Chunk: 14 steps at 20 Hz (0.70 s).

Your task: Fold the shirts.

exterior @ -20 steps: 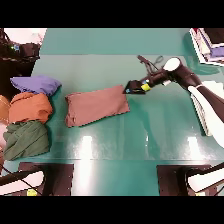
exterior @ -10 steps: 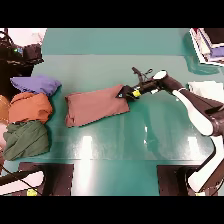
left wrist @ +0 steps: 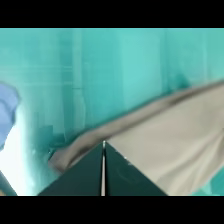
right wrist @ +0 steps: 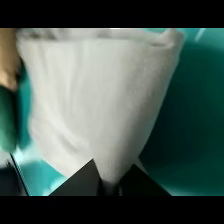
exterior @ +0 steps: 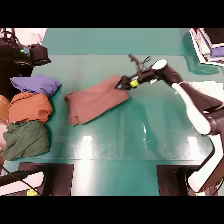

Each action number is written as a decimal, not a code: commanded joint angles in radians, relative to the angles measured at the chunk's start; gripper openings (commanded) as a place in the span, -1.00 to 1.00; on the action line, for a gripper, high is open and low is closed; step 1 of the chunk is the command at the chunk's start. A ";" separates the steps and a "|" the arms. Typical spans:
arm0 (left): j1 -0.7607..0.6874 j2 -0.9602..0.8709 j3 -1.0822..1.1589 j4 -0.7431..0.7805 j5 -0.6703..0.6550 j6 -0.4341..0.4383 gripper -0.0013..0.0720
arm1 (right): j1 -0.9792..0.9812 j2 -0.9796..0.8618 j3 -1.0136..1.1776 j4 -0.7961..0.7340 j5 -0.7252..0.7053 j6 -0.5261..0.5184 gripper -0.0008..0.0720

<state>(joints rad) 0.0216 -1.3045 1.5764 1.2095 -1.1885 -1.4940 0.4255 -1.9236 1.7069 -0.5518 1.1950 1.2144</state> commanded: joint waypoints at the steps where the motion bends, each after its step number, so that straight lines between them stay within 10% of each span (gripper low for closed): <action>1: -0.097 0.000 0.000 -0.004 0.013 0.023 -0.90 | -0.140 0.098 0.016 -0.064 -0.028 0.065 -0.93; 7: -0.229 0.000 0.000 -0.005 0.037 0.028 -0.90 | -0.537 0.318 0.016 -0.426 -0.056 0.274 -0.93; 14: -0.303 0.000 0.000 -0.005 0.064 0.012 -0.90 | -0.906 0.373 0.016 -0.436 -0.060 0.334 -0.93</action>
<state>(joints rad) -0.2523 -1.3045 1.5764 1.2041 -1.1408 -1.4689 -0.3611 -1.5688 1.7218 -0.9653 1.1351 1.5200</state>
